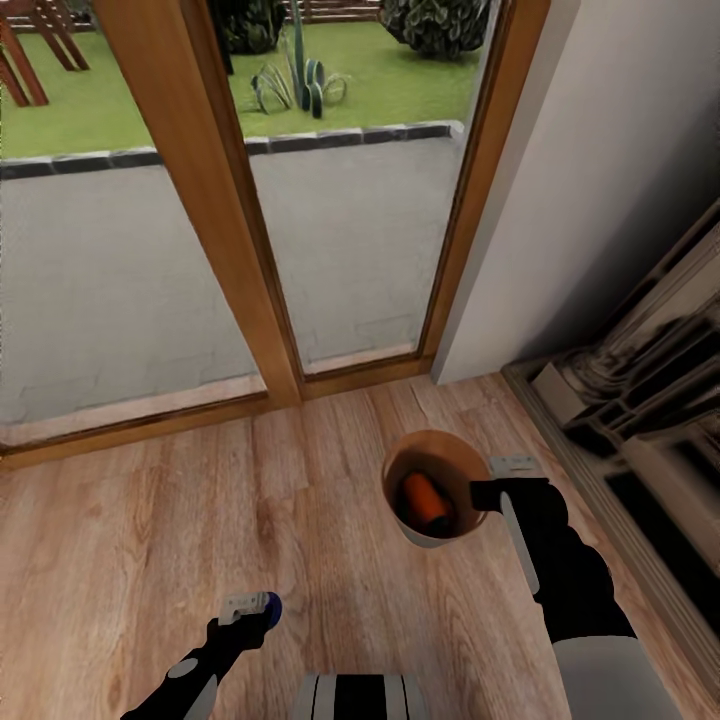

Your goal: Put the three can of soda from the living room inside the tash can in the kitchen.

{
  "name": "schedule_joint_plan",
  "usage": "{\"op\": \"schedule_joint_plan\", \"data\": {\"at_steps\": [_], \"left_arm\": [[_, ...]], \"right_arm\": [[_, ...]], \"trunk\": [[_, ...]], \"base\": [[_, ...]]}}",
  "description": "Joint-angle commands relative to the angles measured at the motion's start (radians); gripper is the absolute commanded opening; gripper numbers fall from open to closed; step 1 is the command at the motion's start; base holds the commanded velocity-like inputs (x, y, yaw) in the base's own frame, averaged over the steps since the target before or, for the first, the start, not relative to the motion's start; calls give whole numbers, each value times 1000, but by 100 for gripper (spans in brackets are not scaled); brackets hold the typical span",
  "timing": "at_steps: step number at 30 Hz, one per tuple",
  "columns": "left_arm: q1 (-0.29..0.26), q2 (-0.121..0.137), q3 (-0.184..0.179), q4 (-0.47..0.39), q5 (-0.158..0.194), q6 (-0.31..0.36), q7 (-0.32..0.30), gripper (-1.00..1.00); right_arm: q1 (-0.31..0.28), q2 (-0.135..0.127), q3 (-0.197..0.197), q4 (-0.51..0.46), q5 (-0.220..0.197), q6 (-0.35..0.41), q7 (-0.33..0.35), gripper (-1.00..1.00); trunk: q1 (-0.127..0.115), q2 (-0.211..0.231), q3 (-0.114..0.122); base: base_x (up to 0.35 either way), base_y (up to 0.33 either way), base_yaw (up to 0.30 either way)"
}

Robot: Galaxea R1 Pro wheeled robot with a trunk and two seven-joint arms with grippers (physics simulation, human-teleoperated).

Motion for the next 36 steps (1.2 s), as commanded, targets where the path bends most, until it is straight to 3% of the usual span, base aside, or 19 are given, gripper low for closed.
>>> {"op": "schedule_joint_plan", "data": {"at_steps": [1, 14, 36], "left_arm": [[0, 0, 0, 0, 0, 0, 0, -100], [0, 0, 0, 0, 0, 0, 0, -100], [0, 1, 1, 0, 0, 0, 0, -100]], "right_arm": [[0, 0, 0, 0, -12, -1, 4, -100], [0, 0, 0, 0, -12, -1, 4, -100], [0, 1, 1, 0, -12, -1, 4, -100]], "trunk": [[-4, 7, 5], [-54, 98, 64], [-138, 252, 134]], "base": [[0, 0, 0], [0, 0, 0], [0, 0, 0]]}}
